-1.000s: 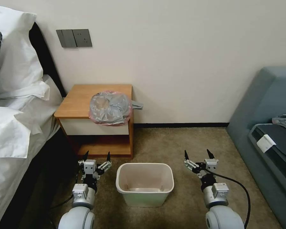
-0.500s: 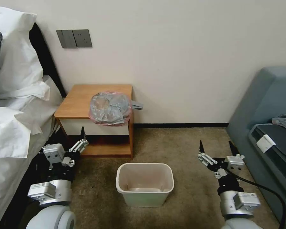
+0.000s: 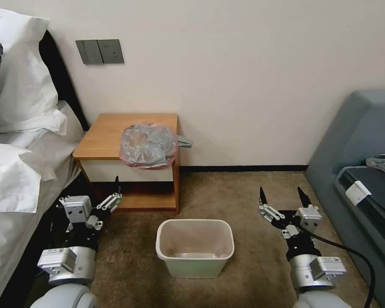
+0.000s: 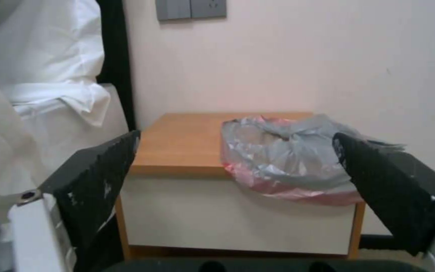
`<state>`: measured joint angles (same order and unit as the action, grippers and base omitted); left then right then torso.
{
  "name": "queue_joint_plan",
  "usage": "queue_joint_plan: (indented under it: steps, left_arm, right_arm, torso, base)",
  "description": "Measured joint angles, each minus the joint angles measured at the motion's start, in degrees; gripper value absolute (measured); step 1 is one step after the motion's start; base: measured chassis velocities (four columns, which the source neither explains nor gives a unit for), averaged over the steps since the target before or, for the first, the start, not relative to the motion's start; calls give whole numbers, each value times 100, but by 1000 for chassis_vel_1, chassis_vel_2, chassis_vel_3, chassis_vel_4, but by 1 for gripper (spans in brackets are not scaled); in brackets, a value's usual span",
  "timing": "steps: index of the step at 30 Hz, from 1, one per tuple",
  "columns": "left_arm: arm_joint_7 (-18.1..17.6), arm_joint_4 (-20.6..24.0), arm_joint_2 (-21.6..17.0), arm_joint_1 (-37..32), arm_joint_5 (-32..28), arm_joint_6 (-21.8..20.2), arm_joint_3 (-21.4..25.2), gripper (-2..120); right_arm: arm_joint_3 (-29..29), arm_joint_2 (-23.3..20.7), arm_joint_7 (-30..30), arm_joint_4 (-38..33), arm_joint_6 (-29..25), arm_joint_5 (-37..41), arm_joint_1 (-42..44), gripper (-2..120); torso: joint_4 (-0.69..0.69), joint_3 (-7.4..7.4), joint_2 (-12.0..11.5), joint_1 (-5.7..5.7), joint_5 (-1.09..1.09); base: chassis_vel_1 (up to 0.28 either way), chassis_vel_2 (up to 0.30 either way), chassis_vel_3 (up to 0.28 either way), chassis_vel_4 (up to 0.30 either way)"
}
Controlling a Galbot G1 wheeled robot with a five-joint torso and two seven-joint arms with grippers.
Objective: Pick up the garbage bag from the table and place it over the trash can.
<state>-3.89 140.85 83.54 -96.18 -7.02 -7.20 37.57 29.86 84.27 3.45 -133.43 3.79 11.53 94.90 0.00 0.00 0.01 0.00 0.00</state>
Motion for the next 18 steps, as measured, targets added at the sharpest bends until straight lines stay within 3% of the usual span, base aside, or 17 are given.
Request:
queue_joint_plan:
  steps: [5,11,18]
  left_arm:
    - [-22,82,-326,32,-250,-160,-1,100]
    - [-118,254,-478,-160,-462,-241,115,100]
    - [-142,258,-411,-366,-460,-251,154,100]
  right_arm:
    - [-31,-313,185,371,314,1109,-589,100]
    - [-574,-868,685,1404,791,2567,-2049,100]
    - [-1211,-757,766,2760,806,3617,-3482,100]
  torso:
    - [-3,0,0,0,0]
    - [0,1,-1,0,0]
    - [1,2,-2,0,-1]
  base:
    - [0,0,0,0]
    - [0,0,0,0]
    - [0,0,0,0]
